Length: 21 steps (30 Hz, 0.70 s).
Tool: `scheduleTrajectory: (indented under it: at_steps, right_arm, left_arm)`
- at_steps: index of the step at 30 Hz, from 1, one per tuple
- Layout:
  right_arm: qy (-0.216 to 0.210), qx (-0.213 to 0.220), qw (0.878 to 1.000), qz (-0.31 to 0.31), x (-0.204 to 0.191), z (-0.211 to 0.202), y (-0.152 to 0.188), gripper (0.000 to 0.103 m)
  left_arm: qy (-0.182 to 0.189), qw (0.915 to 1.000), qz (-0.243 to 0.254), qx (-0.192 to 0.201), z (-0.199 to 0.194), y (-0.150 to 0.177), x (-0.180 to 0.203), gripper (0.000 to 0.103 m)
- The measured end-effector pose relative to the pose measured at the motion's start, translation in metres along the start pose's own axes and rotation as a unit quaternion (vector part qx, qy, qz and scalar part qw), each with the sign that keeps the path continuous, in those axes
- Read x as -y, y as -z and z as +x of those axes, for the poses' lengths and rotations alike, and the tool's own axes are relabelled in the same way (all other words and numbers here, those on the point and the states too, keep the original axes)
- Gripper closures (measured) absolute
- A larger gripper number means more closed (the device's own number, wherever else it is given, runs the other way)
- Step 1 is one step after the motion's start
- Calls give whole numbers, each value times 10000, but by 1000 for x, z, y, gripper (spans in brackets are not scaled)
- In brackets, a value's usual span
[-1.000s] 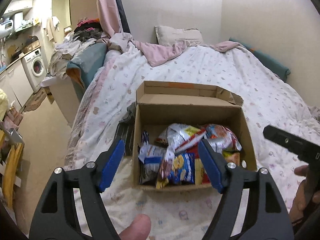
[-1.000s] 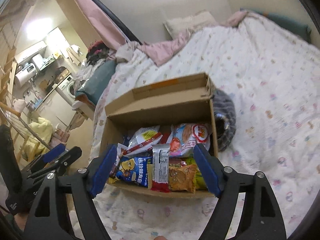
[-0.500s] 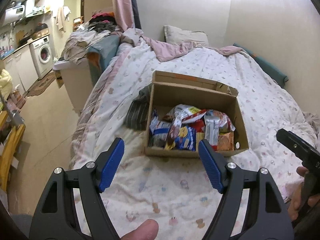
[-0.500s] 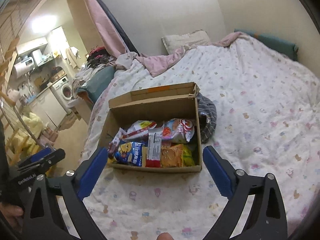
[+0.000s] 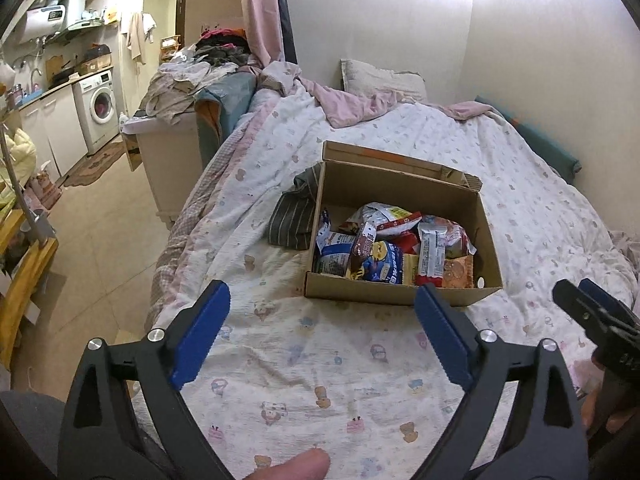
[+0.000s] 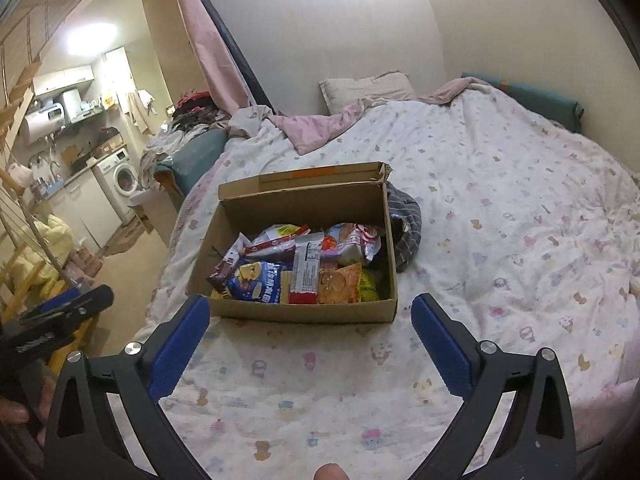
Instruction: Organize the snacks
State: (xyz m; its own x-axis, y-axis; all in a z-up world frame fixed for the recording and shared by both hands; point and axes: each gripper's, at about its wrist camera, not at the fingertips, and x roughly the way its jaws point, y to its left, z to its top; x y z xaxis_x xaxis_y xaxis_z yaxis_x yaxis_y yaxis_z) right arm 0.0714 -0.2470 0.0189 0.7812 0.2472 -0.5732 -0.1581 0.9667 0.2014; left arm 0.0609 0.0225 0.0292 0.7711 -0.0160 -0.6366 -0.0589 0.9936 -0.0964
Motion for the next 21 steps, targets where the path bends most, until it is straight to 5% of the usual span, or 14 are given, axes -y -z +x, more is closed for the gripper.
scheduleTrajectory:
  at_steps: [3,21]
  right_arm:
    - [47,-41,10000,15,0,5,2,0]
    - [104,-52,9999,-96,-6,9,5,0]
  left_arm:
    - [-47,10000,25,64,0,1,1,0]
    - [-122,9997,156,129,0,3,8,0]
